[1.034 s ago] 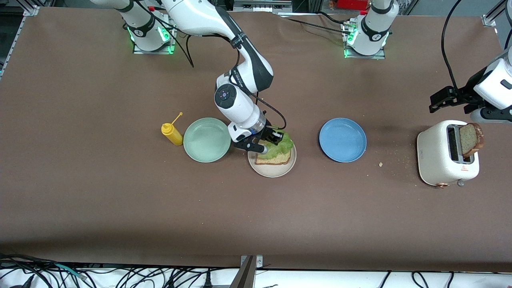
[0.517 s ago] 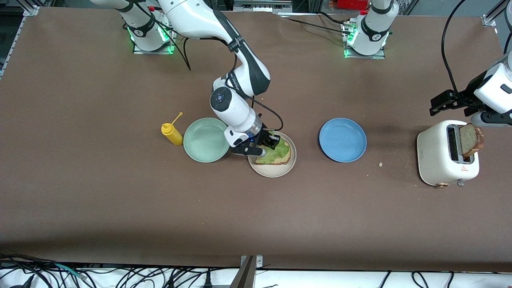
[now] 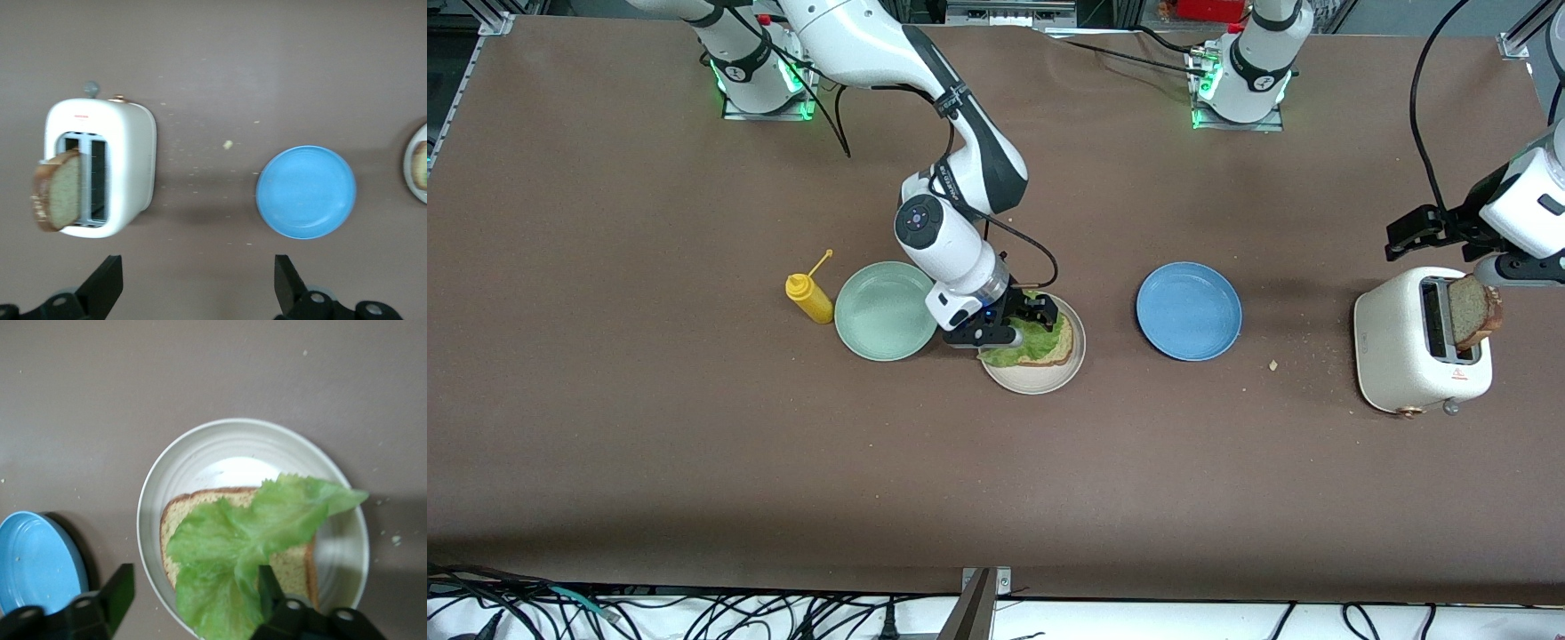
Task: Make sandwich in beige plate with both arms
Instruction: 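Withdraw the right gripper while the left gripper lowers to the toaster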
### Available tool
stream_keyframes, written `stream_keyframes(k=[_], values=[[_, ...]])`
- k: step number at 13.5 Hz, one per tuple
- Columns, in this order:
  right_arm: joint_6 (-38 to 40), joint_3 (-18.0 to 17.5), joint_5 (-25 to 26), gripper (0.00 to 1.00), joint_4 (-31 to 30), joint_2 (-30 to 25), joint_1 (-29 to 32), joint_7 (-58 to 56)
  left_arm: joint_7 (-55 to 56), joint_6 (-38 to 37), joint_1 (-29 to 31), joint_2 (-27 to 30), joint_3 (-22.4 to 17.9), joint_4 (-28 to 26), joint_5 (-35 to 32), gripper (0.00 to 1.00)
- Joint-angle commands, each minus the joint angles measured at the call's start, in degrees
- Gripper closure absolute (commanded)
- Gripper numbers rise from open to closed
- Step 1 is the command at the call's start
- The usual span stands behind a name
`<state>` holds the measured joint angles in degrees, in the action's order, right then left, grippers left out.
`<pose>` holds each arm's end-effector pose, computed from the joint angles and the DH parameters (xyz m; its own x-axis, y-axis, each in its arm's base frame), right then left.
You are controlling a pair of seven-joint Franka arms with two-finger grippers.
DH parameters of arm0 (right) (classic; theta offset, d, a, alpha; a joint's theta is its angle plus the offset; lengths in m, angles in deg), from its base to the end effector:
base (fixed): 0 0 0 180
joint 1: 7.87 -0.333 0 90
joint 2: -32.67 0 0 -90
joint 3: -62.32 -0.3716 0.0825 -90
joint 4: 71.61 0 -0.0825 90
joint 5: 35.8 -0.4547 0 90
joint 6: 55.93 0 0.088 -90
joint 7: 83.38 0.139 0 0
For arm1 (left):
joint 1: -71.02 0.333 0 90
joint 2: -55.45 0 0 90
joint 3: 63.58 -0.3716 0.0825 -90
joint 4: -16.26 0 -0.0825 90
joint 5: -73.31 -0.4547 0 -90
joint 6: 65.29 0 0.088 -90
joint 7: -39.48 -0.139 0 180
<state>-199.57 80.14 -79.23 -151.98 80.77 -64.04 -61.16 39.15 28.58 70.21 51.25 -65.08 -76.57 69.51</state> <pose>0.6355 0.5878 0.2153 0.9864 -0.1458 0.0758 -0.0997 -0.8977 -0.4293 0.6510 0.0161 0.5805 0.9984 0.0018 -0.0556 -0.0019 -0.9977 -0.0674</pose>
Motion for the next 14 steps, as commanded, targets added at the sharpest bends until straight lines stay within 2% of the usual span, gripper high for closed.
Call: stream_keyframes(k=[1, 2, 4, 5, 8, 10, 12, 14], values=[[1.1, 2.1, 0.8, 0.0, -3.5, -3.9, 0.0, -0.7, -0.3, 2.1, 2.3, -1.0, 0.4, -0.2, -2.8, 0.0], [3.9, 3.9, 0.9, 0.0, -5.7, -6.4, 0.0, -0.8, -0.5, 2.8, 3.0, -1.4, 0.4, -0.6, -2.8, 0.0], [14.7, 9.8, 1.4, 0.0, -6.4, -10.0, 0.0, -0.9, -5.5, 6.0, 5.1, -1.8, 0.5, -2.6, -2.7, 0.0], [19.7, 13.1, 3.4, 0.0, -6.0, -10.9, 0.0, -1.0, -8.0, 7.4, 6.9, -1.8, 0.5, -3.7, -2.1, 0.0], [29.9, 18.7, 11.2, 0.0, -6.0, -15.5, -0.1, -1.2, -12.0, 11.8, 9.9, -2.1, 0.5, -6.2, -2.1, 0.0], [35.5, 23.2, 13.5, 0.0, -6.0, -17.8, -0.1, -1.1, -14.9, 16.4, 12.4, -2.2, 0.5, -9.5, -2.1, 0.0], [40.8, 27.9, 16.1, 0.0, -5.9, -21.1, -0.1, -2.3, -19.5, 18.2, 15.5, -2.6, 0.5, -10.5, -2.0, 0.0], [46.5, 32.8, 19.0, 0.0, -4.8, -23.2, -0.1, -9.8, -23.1, 21.8, 17.3, -3.0, 0.5, -12.7, -2.0, 0.0]])
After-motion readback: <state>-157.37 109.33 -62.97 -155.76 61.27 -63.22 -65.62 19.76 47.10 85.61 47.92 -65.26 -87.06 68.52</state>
